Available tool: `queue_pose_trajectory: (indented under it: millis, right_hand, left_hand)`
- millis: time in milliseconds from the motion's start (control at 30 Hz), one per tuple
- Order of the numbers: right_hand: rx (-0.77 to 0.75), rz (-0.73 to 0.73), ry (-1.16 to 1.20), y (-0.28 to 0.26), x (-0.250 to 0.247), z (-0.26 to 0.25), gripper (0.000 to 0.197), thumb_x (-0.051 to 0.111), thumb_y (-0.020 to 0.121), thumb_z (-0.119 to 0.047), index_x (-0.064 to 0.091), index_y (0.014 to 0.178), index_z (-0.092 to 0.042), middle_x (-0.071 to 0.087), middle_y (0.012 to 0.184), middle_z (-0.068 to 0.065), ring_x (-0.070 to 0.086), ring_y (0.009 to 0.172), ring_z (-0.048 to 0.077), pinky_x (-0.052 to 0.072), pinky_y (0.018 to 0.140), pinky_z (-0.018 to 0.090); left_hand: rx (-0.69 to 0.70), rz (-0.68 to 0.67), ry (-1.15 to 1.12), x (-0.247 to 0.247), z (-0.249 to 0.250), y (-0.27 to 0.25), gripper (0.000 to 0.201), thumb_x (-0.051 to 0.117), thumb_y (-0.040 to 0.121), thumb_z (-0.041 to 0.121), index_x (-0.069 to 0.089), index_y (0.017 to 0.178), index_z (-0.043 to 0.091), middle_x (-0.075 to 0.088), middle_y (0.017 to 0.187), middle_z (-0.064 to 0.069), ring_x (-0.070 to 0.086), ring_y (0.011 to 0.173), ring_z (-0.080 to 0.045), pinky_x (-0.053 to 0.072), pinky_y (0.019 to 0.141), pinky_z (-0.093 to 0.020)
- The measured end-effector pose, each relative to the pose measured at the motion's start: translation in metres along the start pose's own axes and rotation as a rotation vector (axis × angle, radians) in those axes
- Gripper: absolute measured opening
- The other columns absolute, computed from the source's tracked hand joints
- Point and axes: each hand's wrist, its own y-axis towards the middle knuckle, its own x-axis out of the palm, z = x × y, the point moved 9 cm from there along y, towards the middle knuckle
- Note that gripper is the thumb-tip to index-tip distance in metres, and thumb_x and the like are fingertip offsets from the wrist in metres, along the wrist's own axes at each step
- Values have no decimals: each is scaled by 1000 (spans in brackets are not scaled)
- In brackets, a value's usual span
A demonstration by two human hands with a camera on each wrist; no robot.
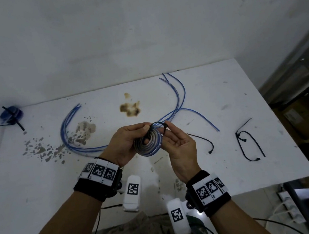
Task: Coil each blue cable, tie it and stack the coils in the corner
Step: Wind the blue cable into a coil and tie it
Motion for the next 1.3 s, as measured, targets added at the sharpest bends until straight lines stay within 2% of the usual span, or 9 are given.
queue_pose_trajectory:
  millis: [133,367,467,533,600,867,967,1100,1300]
  right_hand:
    - [36,-69,-48,2,3,2,51,64,82,16,60,124,-13,75,104,9,70,101,21,56,82,29]
    - [37,-34,-18,2,0,2,45,73,76,12,67,116,-8,74,86,17,68,75,22,55,79,31]
    - [37,-28,27,2,1,1,46,78,71,5,66,114,-9,75,82,7,68,71,16,56,77,29]
    - [31,-26,42,3,2,-2,40,71,75,8,65,110,-10,76,83,-1,67,69,12,56,74,27]
    - [40,-13,69,4,2,-2,39,66,77,10,65,110,-10,76,88,-2,68,70,11,56,71,25]
    - [41,37,120,6,5,-4,44,70,72,-4,65,116,-1,76,98,0,70,82,11,58,76,27]
    - [58,101,135,7,3,2,42,64,84,6,60,125,6,74,105,7,71,89,15,58,76,28]
    - [63,151,196,8,4,6,42,57,89,11,56,129,-1,76,96,4,72,88,13,56,73,22]
    - [14,188,200,8,6,5,28,61,87,13,65,111,1,77,90,7,73,84,15,57,72,23]
  left_hand:
    - [27,-33,19,2,4,-5,17,60,81,12,74,87,4,72,77,-6,65,64,-12,54,60,-21]
    - [8,17,-18,-3,0,-2,23,63,78,15,71,95,1,71,76,-4,63,63,-11,53,61,-20]
    - [-28,-2,-47,-1,-6,0,31,61,79,16,67,104,-3,71,78,-5,64,66,-12,53,62,-20]
    - [-46,-23,-70,1,-9,0,26,61,79,16,74,97,1,71,79,-6,63,68,-13,53,64,-20]
    - [-59,-37,-81,4,-10,-1,23,59,80,17,77,89,6,71,79,-5,63,67,-13,53,63,-19]
    - [-99,-32,-63,4,-12,1,40,58,84,21,65,116,-3,68,92,-9,61,80,-18,53,70,-23]
    - [-93,-23,-75,4,-11,2,31,57,85,19,69,107,1,71,88,-7,64,77,-17,55,69,-23]
    - [-77,-38,-60,8,-9,1,35,44,99,13,78,96,6,75,92,-7,70,80,-16,57,70,-23]
    - [-58,-30,-92,8,-9,4,49,40,102,10,81,75,13,75,79,-1,71,69,-10,56,62,-20]
